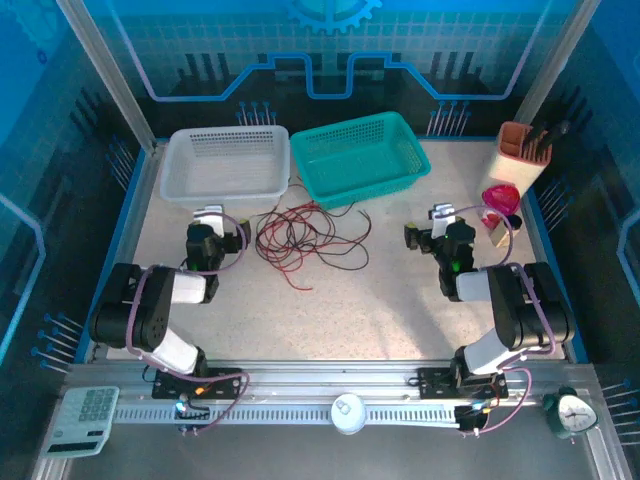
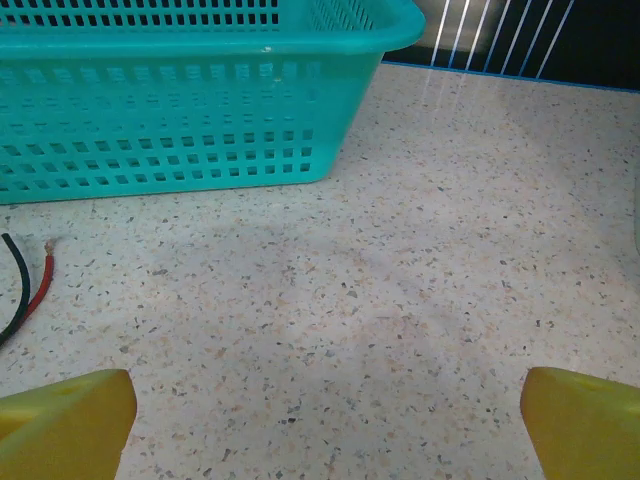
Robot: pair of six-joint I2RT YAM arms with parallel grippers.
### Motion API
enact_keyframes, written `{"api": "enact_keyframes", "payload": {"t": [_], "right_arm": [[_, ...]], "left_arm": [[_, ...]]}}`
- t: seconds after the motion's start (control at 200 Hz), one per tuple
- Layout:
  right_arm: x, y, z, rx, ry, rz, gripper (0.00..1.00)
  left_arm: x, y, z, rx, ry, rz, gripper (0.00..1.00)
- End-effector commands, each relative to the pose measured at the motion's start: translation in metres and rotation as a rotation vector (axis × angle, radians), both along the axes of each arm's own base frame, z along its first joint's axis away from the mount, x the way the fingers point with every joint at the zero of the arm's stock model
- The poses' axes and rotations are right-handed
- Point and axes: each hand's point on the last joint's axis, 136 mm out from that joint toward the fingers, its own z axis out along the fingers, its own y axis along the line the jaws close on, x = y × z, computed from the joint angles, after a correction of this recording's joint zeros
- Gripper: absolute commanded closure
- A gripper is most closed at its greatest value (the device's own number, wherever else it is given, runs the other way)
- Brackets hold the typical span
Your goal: Untangle the cables
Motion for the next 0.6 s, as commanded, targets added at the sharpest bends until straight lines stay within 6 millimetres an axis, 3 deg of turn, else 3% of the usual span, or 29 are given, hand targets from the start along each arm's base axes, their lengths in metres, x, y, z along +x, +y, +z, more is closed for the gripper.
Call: {"api": "enact_keyframes", "payload": {"t": [0.0,0.595], "right_arm": [[0.0034,0.0001,0.0095,0.000,-0.026,-0.002,0.00],[0.0037,-0.0002,0.0103,0.009,-0.026,0.003,0.00]], "left_arm": [[0.0021,0.0039,0.0060,-0.006,-0.029,0.012,0.01],[0.0021,0.0060,0.0052,-0.020,-0.024,0.012,0.01]]}}
